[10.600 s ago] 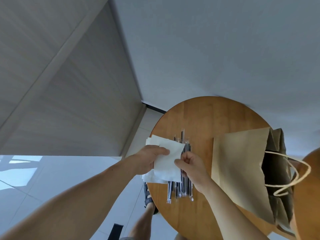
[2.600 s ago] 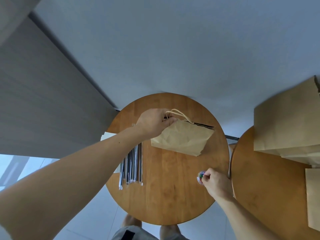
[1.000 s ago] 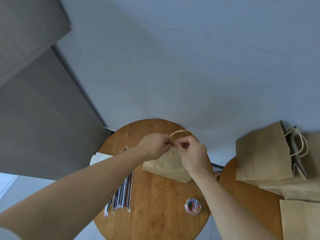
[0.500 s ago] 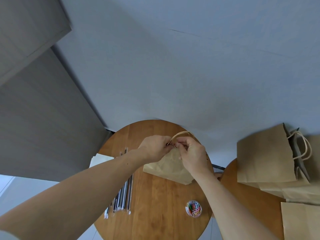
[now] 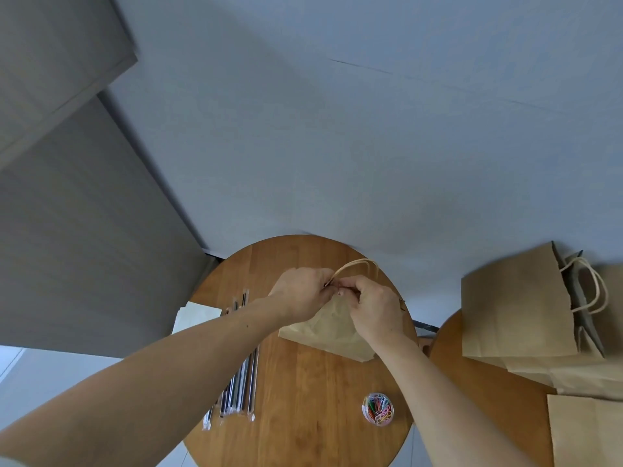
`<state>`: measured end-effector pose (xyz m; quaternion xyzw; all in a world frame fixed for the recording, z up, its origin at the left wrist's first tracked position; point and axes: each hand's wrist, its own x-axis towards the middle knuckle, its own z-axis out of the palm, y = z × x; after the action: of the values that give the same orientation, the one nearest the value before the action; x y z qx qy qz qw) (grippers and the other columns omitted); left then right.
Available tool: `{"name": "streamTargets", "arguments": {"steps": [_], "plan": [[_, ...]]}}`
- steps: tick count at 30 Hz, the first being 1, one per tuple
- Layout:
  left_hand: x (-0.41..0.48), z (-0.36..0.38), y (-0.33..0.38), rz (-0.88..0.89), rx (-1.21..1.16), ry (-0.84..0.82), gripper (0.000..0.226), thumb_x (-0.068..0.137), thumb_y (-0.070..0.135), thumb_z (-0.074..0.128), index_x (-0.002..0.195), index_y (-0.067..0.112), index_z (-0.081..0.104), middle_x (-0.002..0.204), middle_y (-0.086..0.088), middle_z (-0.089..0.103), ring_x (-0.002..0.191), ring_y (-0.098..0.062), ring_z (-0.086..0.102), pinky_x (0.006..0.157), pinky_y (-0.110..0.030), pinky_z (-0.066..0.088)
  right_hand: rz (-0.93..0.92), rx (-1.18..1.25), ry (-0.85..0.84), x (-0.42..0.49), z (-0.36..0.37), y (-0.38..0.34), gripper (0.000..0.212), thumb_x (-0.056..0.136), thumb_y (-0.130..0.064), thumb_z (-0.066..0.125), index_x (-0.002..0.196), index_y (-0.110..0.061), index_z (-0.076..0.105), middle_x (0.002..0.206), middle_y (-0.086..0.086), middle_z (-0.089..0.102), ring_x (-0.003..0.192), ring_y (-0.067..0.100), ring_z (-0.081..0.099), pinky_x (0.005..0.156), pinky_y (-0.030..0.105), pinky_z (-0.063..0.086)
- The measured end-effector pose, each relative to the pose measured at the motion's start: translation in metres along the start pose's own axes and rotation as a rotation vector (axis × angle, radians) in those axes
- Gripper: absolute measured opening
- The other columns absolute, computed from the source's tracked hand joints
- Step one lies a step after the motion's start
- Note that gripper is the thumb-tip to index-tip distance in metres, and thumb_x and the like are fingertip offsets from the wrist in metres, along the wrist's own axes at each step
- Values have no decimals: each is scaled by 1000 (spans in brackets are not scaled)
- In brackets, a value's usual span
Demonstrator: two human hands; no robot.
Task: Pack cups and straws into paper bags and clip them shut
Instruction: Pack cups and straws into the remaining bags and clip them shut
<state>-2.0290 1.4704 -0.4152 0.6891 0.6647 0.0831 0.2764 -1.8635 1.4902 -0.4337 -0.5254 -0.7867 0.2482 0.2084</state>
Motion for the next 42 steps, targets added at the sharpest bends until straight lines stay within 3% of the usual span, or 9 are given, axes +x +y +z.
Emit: {"name": "streamTargets", "arguments": {"steps": [8, 15, 21, 25, 28, 31, 33, 37, 42], "plan": [[1, 5, 1, -23, 13, 26, 24, 102, 34, 43, 108, 20, 62, 76, 7, 56, 74, -18, 56, 64, -33, 42, 61, -159, -140, 7, -1, 0, 14, 92, -34, 65, 101, -28, 73, 92, -8, 74, 85, 15, 67, 71, 34, 55], [-2, 5, 2, -24, 16, 25, 23, 101, 33, 44, 108, 21, 63, 84, 3, 64, 78, -21, 60, 66, -35, 46, 42, -295, -235, 14, -3, -3, 20, 96, -36, 58, 102, -21, 70, 93, -3, 72, 85, 18, 67, 73, 37, 56], [-2, -7, -3, -10, -138, -34, 17, 96, 28, 55, 105, 19, 66, 93, 3, 71, 85, -18, 65, 77, -41, 54, -29, -28, -75, -4, -10, -5, 16, 92, -28, 66, 107, -23, 72, 95, -7, 72, 84, 10, 66, 74, 31, 56], [-7, -16, -23, -51, -197, -14, 31, 88, 33, 68, 118, 26, 63, 112, 11, 68, 103, -8, 63, 87, -30, 54, -254, 105, 179, -23, -30, 12, 9, 85, -13, 75, 91, -17, 71, 80, -12, 64, 63, 2, 58, 55, 25, 53], [-14, -18, -43, -116, -164, 32, 50, 84, 31, 72, 131, 27, 56, 124, 13, 63, 108, -4, 57, 86, -21, 47, -74, 87, 226, -30, -44, 38, 29, 82, -24, 78, 106, -20, 63, 94, -14, 56, 59, 4, 55, 53, 14, 46], [-21, -14, -59, -203, -193, -20, 51, 84, 28, 71, 132, 25, 56, 126, 9, 62, 107, -8, 60, 89, -26, 50, 161, 73, -25, -38, -44, 62, 55, 83, -37, 74, 131, -28, 48, 116, -15, 49, 73, 0, 60, 63, 18, 52], [-24, -9, -65, -253, -257, -60, 38, 86, 27, 69, 124, 24, 62, 117, 5, 66, 92, -12, 66, 80, -31, 57, 226, 53, -203, -43, -38, 74, 56, 87, -41, 69, 136, -34, 43, 114, -16, 55, 76, -2, 61, 72, 24, 57], [-27, 0, -65, -301, -353, 8, 8, 92, 22, 66, 89, 30, 66, 91, -5, 72, 56, -10, 56, 50, -22, 46, 310, 74, -258, -43, -23, 83, 26, 95, -44, 56, 113, -25, 58, 100, -6, 69, 85, 3, 66, 74, 24, 53], [-33, 5, -63, -377, -506, 41, 13, 95, 21, 65, 105, 18, 73, 100, -5, 74, 93, -30, 69, 81, -41, 56, 337, 136, -137, -42, -17, 78, 12, 95, -40, 59, 90, -30, 62, 74, -12, 67, 70, -4, 64, 61, 14, 42]]}}
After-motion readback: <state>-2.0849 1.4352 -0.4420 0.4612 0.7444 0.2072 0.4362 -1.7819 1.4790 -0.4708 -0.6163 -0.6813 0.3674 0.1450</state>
